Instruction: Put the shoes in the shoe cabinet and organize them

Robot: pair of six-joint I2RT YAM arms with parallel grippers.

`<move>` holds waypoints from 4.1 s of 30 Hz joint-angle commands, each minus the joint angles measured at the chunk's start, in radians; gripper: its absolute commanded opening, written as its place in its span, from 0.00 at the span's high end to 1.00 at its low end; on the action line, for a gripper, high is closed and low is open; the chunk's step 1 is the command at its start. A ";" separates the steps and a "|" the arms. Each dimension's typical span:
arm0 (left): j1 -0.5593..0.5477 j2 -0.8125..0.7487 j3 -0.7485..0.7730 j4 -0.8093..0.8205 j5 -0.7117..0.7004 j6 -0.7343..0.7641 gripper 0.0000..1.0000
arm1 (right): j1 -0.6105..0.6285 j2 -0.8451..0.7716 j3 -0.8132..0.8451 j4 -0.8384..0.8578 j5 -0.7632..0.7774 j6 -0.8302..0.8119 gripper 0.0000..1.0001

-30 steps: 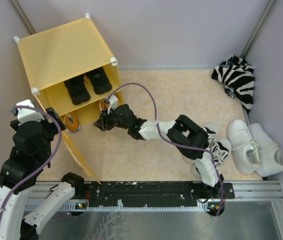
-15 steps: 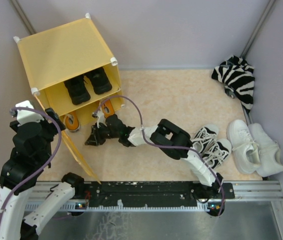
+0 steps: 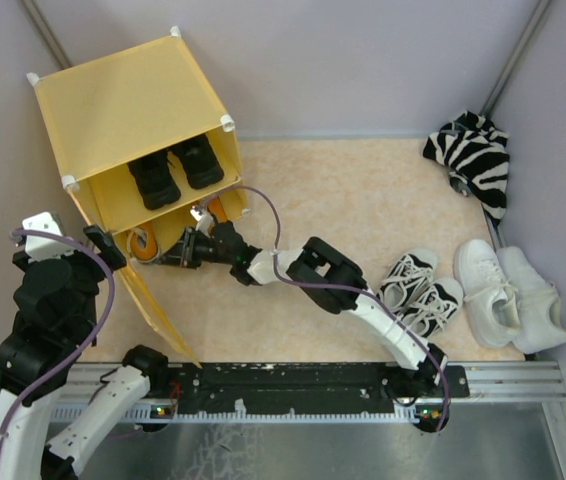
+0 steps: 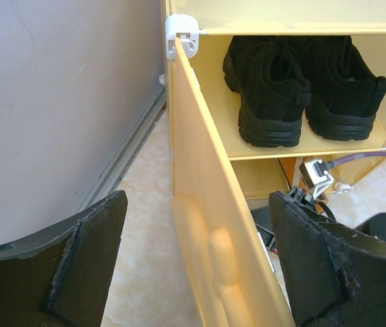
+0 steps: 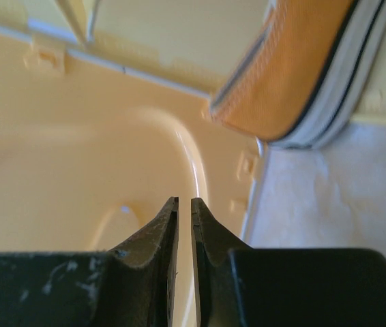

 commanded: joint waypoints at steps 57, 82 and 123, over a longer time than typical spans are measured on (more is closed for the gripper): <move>-0.002 -0.067 -0.033 0.049 0.048 0.014 0.10 | 0.023 -0.222 -0.168 -0.045 0.139 0.001 0.70; -0.002 -0.127 -0.070 0.143 0.117 0.027 0.10 | 0.085 -0.733 -0.683 -0.634 0.780 -0.802 0.15; -0.002 -0.089 -0.047 0.189 0.073 0.067 0.09 | -0.171 -0.363 -0.452 -0.046 0.229 -0.986 0.59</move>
